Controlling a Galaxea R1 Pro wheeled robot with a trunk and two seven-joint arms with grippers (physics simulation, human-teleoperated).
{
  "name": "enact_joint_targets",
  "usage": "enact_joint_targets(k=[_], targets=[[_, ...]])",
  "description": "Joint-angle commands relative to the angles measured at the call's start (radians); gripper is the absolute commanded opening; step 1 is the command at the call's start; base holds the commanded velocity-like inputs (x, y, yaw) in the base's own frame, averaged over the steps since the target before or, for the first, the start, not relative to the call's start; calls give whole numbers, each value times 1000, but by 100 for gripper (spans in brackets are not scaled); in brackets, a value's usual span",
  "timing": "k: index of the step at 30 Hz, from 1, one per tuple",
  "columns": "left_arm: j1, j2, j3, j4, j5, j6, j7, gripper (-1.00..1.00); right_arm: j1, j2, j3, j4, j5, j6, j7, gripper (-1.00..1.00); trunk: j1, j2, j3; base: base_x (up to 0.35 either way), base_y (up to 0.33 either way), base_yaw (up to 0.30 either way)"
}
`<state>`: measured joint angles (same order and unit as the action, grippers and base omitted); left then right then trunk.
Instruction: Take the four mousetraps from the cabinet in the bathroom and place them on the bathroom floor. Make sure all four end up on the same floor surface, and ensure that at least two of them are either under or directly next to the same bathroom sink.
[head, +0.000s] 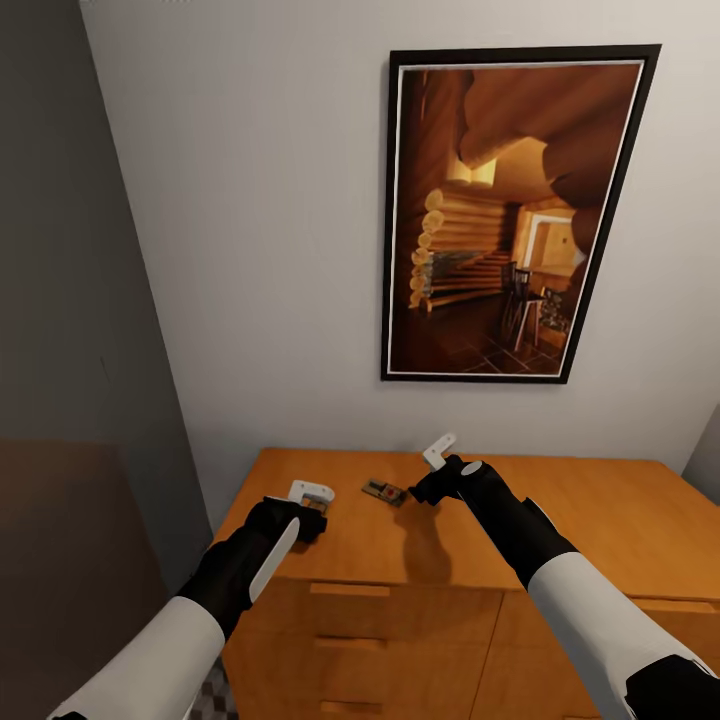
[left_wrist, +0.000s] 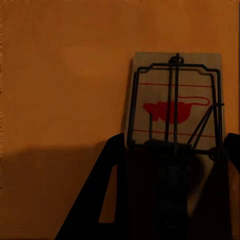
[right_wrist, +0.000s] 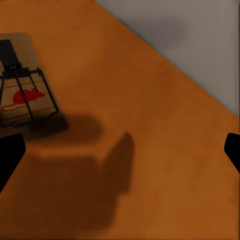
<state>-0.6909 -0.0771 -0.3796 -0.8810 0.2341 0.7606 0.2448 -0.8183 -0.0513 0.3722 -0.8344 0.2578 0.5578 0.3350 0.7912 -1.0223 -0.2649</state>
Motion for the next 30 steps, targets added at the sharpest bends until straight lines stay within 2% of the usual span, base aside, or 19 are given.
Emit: enact_joint_targets(k=[1, 21, 25, 27, 30], targets=[[-1, 0, -2, -1, 10, 3, 9, -100, -1, -1, 2, -2, 11, 4, 7, 100, -4, 6, 2, 0, 0, 0], [-1, -9, -8, -26, 16, -1, 10, -100, -1, -1, 2, 7, 10, 4, 7, 100, -80, 146, 64, 0, 0, 0], [-1, -14, -4, -94, 16, 8, 10, -100, -1, -1, 2, 7, 10, 4, 7, 100, -96, 174, 77, 0, 0, 0], [-1, -15, -3, -131, 15, 31, 10, -100, -1, -1, 2, 7, 10, 4, 7, 100, -103, 188, 83, 0, 0, 0], [-1, -16, -1, -181, 16, 101, 10, -100, -1, -1, 2, 8, 10, 4, 7, 100, -115, 209, 93, 0, 0, 0]])
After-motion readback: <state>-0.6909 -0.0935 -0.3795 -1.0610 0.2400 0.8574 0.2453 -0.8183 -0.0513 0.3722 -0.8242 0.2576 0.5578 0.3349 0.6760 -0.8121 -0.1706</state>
